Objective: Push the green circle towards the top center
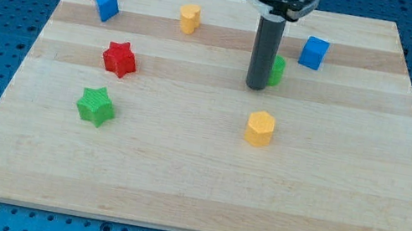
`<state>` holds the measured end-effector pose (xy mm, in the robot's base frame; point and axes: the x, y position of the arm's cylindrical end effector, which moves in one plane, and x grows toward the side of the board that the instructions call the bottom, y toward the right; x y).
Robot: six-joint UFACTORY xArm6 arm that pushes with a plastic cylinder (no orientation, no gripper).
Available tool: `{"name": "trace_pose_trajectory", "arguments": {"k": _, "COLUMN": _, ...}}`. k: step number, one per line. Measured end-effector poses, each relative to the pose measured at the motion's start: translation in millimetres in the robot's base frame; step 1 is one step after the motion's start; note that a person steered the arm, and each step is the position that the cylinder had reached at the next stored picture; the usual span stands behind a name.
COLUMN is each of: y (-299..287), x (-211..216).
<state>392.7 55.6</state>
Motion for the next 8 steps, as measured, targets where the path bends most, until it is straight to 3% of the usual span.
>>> {"name": "trace_pose_trajectory", "arguments": {"k": 2, "y": 52.3, "x": 0.5}}
{"name": "trace_pose_trajectory", "arguments": {"k": 5, "y": 29.5, "x": -70.6}}
{"name": "trace_pose_trajectory", "arguments": {"k": 7, "y": 32.1, "x": -22.8}}
{"name": "trace_pose_trajectory", "arguments": {"k": 8, "y": 4.6, "x": -21.2}}
